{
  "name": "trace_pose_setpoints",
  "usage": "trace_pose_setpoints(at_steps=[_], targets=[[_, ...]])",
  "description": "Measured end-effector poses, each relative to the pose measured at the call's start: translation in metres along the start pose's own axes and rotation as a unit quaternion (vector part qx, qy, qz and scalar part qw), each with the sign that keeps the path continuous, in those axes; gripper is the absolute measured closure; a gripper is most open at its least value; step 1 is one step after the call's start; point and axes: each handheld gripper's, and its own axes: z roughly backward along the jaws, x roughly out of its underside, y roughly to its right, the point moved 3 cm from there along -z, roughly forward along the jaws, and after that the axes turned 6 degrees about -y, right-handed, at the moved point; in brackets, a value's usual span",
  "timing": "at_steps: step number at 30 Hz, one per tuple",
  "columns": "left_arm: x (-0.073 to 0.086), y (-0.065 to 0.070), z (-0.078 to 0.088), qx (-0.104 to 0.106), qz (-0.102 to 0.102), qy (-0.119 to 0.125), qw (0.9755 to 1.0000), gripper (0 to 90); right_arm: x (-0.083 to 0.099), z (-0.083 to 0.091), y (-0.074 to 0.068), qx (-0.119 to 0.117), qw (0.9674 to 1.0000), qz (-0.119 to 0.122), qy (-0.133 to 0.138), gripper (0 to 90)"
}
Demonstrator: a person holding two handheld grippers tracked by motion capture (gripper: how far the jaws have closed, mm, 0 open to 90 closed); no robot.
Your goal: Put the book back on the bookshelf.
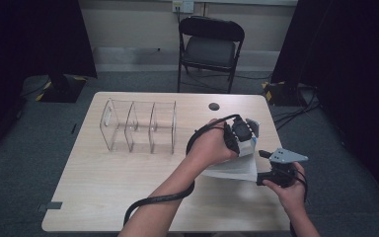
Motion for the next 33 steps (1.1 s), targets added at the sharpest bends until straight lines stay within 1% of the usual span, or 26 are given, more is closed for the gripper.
trace_pose_setpoints(at_steps=[2,5,6,8,11,14,15,16,22,27,28,31,32,33], targets=[[-0.001,0.001,0.000,0.001,-0.002,0.000,1.0000,75.1,-0.001,0.001,0.000,-0.001,1.0000,-0.003,0.002,13.8],[-0.001,0.003,0.002,0.003,-0.002,-0.002,1.0000,75.1,-0.004,0.003,0.001,0.000,1.0000,0.002,0.007,13.8],[-0.002,0.002,0.003,0.003,-0.006,-0.002,1.0000,75.1,-0.005,0.004,0.001,-0.001,1.0000,0.002,0.009,13.8],[-0.002,0.003,0.004,0.003,-0.007,-0.002,1.0000,75.1,-0.006,0.005,0.002,0.000,0.9999,0.004,0.011,13.8],[-0.002,0.004,0.005,0.002,-0.009,-0.002,1.0000,75.1,-0.008,0.006,0.001,-0.004,0.9999,0.005,0.014,13.8],[-0.002,0.006,0.006,0.003,-0.011,-0.007,0.9999,75.0,-0.008,0.007,0.001,-0.006,0.9999,0.007,0.014,13.8],[-0.003,0.006,0.006,0.005,-0.008,-0.006,0.9999,75.0,-0.008,0.007,0.001,-0.005,0.9999,0.007,0.013,13.8],[-0.003,0.006,0.006,0.002,-0.012,-0.004,0.9999,75.0,-0.009,0.008,0.001,-0.005,0.9999,0.008,0.014,13.8],[-0.003,0.007,0.006,0.003,-0.014,-0.004,0.9999,74.9,-0.009,0.008,0.002,-0.004,0.9998,0.009,0.015,13.8],[-0.003,0.008,0.007,0.001,-0.018,-0.006,0.9998,75.0,-0.008,0.008,0.001,-0.008,0.9998,0.008,0.017,13.7],[-0.003,0.008,0.007,0.003,-0.019,-0.008,0.9998,75.0,-0.007,0.008,0.001,-0.011,0.9997,0.009,0.019,13.5],[-0.004,0.010,0.009,0.002,-0.016,-0.007,0.9999,75.0,-0.006,0.009,0.000,-0.013,0.9996,0.012,0.024,13.6],[-0.004,0.009,0.011,0.002,-0.026,-0.014,0.9996,75.0,-0.006,0.010,-0.001,-0.016,0.9993,0.012,0.031,13.5],[-0.005,0.010,0.013,0.002,-0.027,-0.013,0.9996,75.0,-0.007,0.010,-0.001,-0.019,0.9992,0.011,0.035,13.5]])
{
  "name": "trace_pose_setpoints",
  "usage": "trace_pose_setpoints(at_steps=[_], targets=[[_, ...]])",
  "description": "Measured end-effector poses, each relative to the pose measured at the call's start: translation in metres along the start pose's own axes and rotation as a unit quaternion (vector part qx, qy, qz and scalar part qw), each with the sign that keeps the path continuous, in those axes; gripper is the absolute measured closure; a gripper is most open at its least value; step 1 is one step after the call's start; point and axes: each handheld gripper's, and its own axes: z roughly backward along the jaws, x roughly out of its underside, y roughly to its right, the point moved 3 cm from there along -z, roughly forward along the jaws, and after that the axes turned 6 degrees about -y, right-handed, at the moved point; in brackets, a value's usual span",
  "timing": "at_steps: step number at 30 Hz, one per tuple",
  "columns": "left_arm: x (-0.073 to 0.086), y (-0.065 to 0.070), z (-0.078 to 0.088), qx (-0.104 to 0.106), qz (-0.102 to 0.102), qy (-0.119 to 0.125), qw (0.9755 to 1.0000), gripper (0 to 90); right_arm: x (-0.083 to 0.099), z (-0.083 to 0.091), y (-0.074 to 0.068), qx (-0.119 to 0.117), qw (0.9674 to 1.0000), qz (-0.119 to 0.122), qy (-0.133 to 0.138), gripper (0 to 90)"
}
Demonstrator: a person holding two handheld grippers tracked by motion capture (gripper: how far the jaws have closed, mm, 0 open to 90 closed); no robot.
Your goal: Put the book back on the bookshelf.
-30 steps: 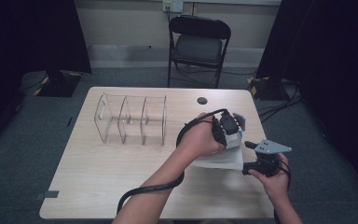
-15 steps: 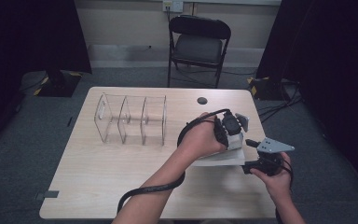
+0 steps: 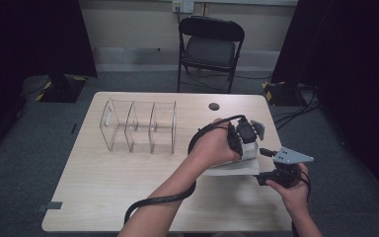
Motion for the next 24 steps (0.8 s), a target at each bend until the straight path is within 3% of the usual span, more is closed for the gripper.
trace_pose_setpoints(at_steps=[2,5,10,18,22,23,24], targets=[[-0.0006,0.0015,0.0010,0.003,0.005,0.002,1.0000,74.8,-0.0011,0.0017,0.0000,-0.001,1.0000,0.003,0.007,13.5],[-0.0021,0.0021,0.0024,0.000,-0.007,-0.004,1.0000,74.8,-0.0031,0.0032,-0.0002,0.004,0.9999,0.011,0.005,13.6],[-0.0025,0.0055,0.0039,0.003,-0.008,-0.005,1.0000,74.8,-0.0056,0.0047,-0.0009,0.000,0.9996,0.029,0.007,13.5],[-0.0019,0.0044,0.0065,0.010,-0.019,-0.003,0.9998,74.8,-0.0062,0.0027,-0.0015,-0.024,0.9991,0.029,0.018,12.3],[-0.0015,0.0044,0.0069,0.008,-0.016,0.001,0.9998,74.7,-0.0077,0.0027,0.0004,-0.024,0.9990,0.033,0.018,12.9],[-0.0012,0.0027,0.0076,0.010,-0.024,0.001,0.9997,74.7,-0.0082,0.0026,0.0001,-0.022,0.9990,0.033,0.018,12.8],[-0.0006,0.0028,0.0075,0.011,-0.018,0.004,0.9998,74.7,-0.0086,0.0025,-0.0005,-0.021,0.9990,0.034,0.020,12.7]])
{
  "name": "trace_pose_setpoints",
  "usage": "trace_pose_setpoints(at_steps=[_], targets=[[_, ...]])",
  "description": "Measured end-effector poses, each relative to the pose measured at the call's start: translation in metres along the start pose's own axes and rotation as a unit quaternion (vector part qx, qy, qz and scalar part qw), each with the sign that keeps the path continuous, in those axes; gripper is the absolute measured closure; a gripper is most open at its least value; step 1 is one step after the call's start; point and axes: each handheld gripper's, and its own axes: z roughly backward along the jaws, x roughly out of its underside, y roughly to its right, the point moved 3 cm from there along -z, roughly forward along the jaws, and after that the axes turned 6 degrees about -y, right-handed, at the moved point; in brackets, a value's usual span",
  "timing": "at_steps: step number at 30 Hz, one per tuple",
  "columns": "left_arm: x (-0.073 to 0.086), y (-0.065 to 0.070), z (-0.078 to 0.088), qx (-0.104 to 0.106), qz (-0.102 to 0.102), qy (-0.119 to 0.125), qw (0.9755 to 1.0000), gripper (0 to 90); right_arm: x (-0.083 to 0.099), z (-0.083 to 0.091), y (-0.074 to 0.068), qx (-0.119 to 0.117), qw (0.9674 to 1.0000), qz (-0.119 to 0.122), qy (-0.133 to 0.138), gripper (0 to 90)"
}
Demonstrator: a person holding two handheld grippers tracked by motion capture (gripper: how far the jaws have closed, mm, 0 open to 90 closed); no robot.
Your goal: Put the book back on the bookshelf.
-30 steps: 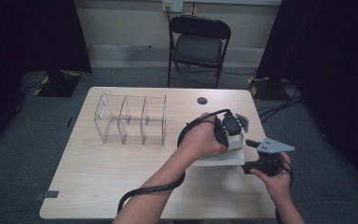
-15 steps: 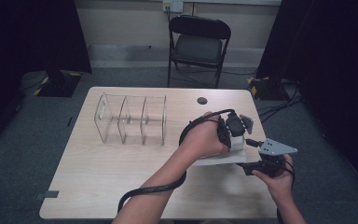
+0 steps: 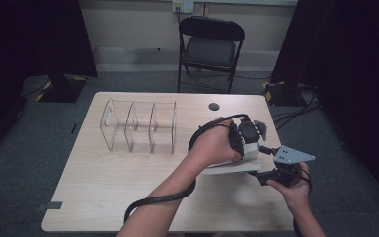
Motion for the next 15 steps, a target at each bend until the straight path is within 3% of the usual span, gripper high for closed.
trace_pose_setpoints(at_steps=[4,5,6,12,13,15], targets=[[0.0002,-0.0011,0.0009,-0.002,-0.005,0.002,1.0000,74.8,-0.0002,-0.0004,0.0002,-0.002,1.0000,-0.005,0.000,12.7],[0.0002,0.0005,-0.0001,-0.002,0.004,0.006,1.0000,74.8,0.0001,-0.0002,0.0002,-0.002,1.0000,-0.009,0.000,12.8],[0.0000,0.0005,-0.0001,-0.002,-0.006,0.002,1.0000,74.7,0.0003,-0.0001,0.0002,-0.001,1.0000,-0.007,0.000,12.9],[-0.0023,0.0018,-0.0011,0.001,-0.007,0.002,1.0000,74.7,0.0022,0.0021,-0.0013,-0.002,1.0000,-0.009,-0.002,12.9],[-0.0027,0.0029,-0.0026,-0.001,0.002,0.012,0.9999,74.7,0.0017,0.0032,-0.0019,-0.001,1.0000,-0.009,-0.001,12.9],[-0.0037,0.0026,-0.0021,-0.002,-0.010,0.006,0.9999,74.7,0.0003,0.0042,-0.0026,0.001,1.0000,-0.003,0.000,12.9]])
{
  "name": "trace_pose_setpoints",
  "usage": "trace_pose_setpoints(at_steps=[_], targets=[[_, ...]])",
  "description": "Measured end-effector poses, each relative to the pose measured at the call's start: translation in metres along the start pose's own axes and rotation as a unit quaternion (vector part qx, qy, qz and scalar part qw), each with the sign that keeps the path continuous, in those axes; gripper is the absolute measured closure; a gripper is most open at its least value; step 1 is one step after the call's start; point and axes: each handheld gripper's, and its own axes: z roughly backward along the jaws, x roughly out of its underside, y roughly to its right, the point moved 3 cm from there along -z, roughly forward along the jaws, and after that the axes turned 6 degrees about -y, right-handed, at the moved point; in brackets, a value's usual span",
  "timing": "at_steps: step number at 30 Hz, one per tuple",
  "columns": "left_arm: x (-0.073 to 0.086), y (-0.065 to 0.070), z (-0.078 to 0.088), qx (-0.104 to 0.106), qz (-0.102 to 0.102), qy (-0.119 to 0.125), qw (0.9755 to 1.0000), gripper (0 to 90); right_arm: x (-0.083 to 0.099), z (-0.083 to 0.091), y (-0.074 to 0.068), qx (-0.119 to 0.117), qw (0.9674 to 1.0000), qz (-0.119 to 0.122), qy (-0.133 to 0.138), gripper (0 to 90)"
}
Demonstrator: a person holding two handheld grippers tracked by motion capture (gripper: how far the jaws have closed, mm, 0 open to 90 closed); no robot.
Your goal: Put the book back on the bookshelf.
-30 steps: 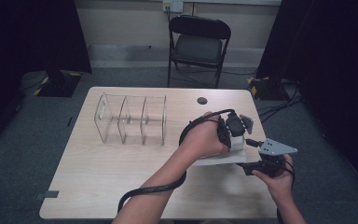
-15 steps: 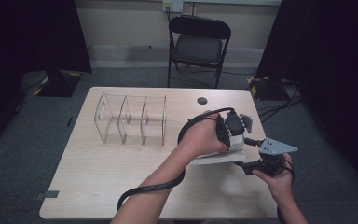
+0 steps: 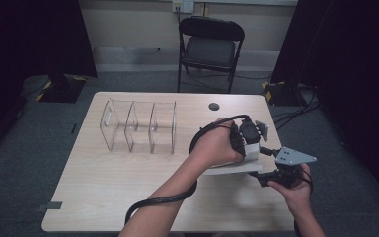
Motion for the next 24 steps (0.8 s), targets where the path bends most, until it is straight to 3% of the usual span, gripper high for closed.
trace_pose_setpoints(at_steps=[14,24], targets=[[-0.008,0.000,0.010,0.011,-0.003,0.000,0.9999,74.8,-0.003,0.007,-0.001,-0.021,0.9996,0.009,0.016,11.4],[-0.007,0.000,0.010,0.013,-0.004,0.010,0.9999,74.6,-0.001,0.006,0.000,-0.025,0.9994,-0.010,0.021,11.2]])
